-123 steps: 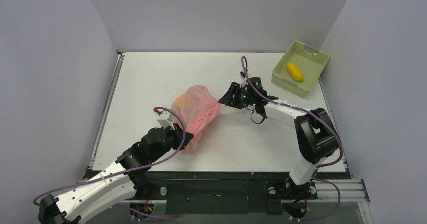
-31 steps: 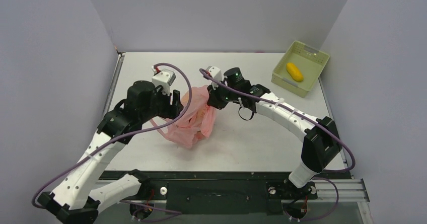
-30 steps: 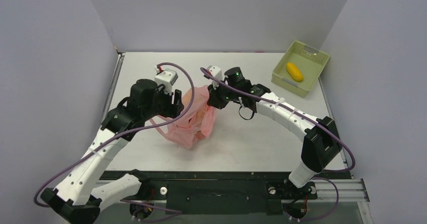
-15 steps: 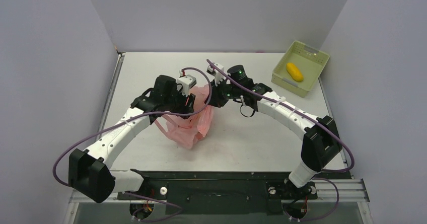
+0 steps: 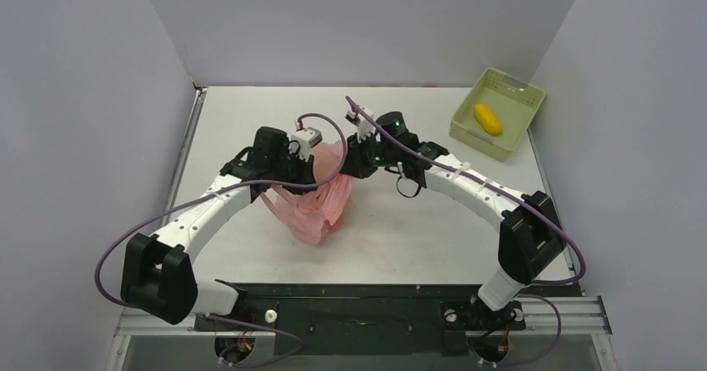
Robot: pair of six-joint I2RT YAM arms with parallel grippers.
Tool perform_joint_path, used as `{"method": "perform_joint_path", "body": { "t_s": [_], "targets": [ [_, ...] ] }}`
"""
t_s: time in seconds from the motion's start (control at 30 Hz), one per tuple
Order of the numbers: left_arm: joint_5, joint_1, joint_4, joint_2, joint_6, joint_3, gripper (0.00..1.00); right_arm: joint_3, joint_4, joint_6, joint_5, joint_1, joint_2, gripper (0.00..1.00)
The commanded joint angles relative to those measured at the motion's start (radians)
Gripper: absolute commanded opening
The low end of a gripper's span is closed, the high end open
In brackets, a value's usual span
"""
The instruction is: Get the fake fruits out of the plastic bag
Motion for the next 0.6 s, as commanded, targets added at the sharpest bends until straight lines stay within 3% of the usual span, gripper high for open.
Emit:
{"method": "perform_joint_path", "body": {
  "t_s": [0.0, 0.1, 0.27, 0.33, 0.47, 0.57],
  "targets": [
    [0.065, 0.059, 0.044, -0.001, -0.002, 0.015, 0.0, -0.002, 0.032, 0.046, 0.232, -0.011, -0.04, 0.0],
    [0.14, 0.105, 0.091, -0.014, -0.029, -0.002, 0.0, -0.004, 0.007, 0.02, 0.385, -0.013, -0.078, 0.11],
    [0.253, 0.159, 0.119, 0.0, -0.051, -0.001, 0.0, 0.006, 0.009, -0.195, 0.628, 0.017, -0.101, 0.17],
    [0.266, 0.169, 0.126, 0.003, -0.057, -0.004, 0.0, 0.012, 0.024, -0.211, 0.719, 0.019, -0.107, 0.26],
    [0.315, 0.174, 0.148, 0.004, -0.072, -0.014, 0.0, 0.108, -0.083, -0.089, 0.759, 0.023, -0.107, 0.39],
    [0.358, 0.173, 0.171, 0.005, -0.09, -0.02, 0.0, 0.073, -0.126, 0.139, 0.711, 0.047, -0.173, 0.4]
  ]
}}
